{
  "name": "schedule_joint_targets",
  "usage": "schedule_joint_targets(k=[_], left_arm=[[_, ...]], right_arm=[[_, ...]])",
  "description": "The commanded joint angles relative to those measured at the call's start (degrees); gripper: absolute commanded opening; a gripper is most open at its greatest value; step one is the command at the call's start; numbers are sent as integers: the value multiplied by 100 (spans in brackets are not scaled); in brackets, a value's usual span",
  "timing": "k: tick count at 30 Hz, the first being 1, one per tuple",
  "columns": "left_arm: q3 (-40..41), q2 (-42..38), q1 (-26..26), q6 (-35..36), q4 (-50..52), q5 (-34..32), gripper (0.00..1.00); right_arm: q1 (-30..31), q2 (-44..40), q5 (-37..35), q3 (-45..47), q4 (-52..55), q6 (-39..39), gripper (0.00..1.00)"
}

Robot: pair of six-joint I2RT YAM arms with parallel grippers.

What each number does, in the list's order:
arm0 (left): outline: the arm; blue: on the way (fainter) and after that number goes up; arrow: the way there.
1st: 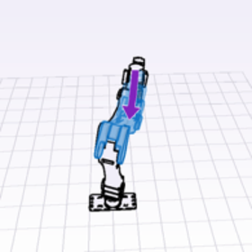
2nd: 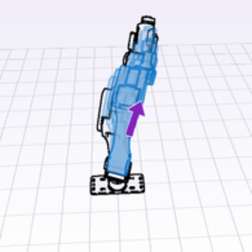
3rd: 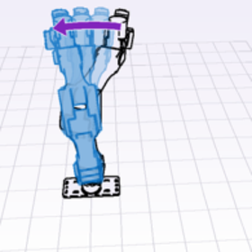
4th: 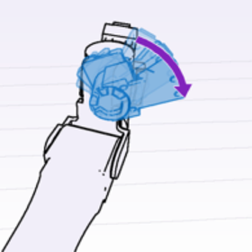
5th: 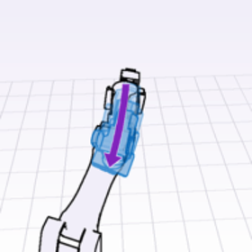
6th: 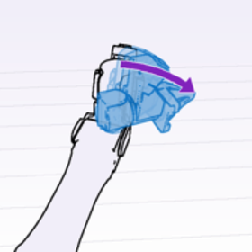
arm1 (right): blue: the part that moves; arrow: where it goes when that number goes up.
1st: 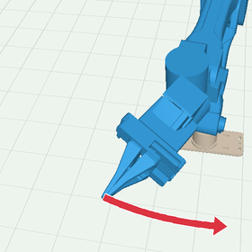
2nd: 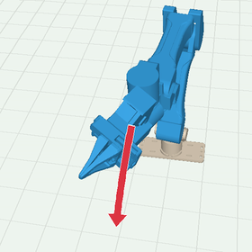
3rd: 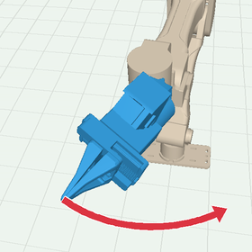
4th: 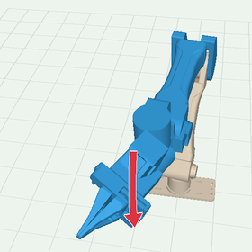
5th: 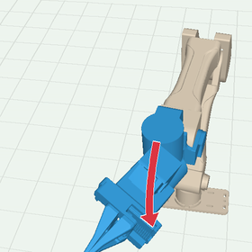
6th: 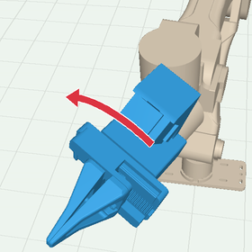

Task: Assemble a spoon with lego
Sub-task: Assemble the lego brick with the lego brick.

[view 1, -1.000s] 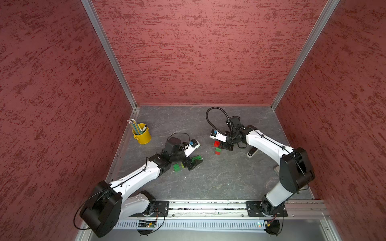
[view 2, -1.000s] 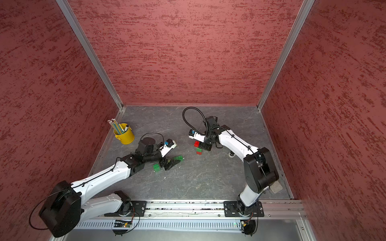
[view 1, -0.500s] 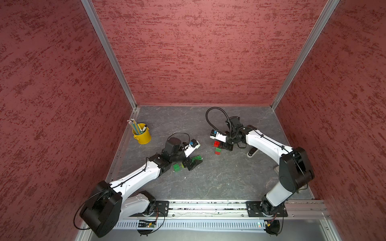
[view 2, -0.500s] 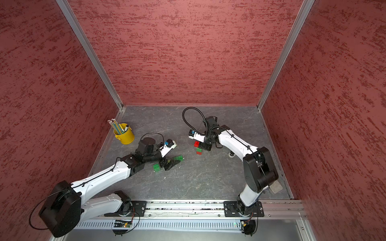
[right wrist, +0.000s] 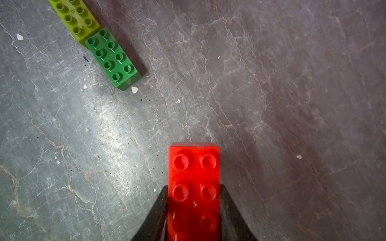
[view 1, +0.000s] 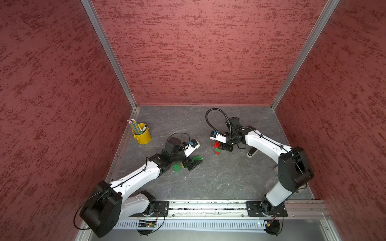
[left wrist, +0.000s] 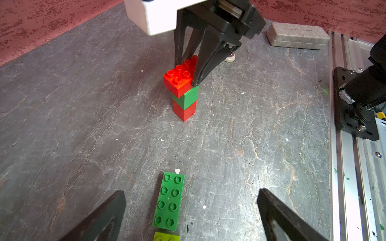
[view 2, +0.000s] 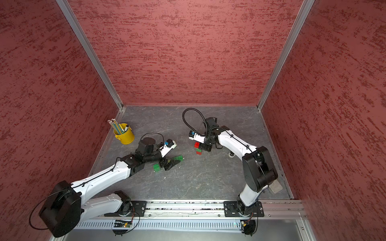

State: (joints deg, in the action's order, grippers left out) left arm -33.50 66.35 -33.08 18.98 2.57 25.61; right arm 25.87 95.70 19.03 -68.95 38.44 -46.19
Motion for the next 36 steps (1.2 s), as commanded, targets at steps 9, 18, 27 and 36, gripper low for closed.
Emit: schedule_joint_targets(k=[9, 18, 27, 36], left_arm=[[-82, 12, -22, 27, -18, 61, 100], [-87, 54, -24, 17, -40, 85, 100], [-69, 54, -23, 9, -68, 85, 100], [-78, 76, -21, -9, -76, 92, 100]], right_arm=[[-56, 45, 167, -53, -74, 2, 23], [-92, -25, 250, -17, -125, 64, 23], [-91, -16, 374, -107, -109, 126, 22], [-90, -25, 264, -50, -199, 198, 22]])
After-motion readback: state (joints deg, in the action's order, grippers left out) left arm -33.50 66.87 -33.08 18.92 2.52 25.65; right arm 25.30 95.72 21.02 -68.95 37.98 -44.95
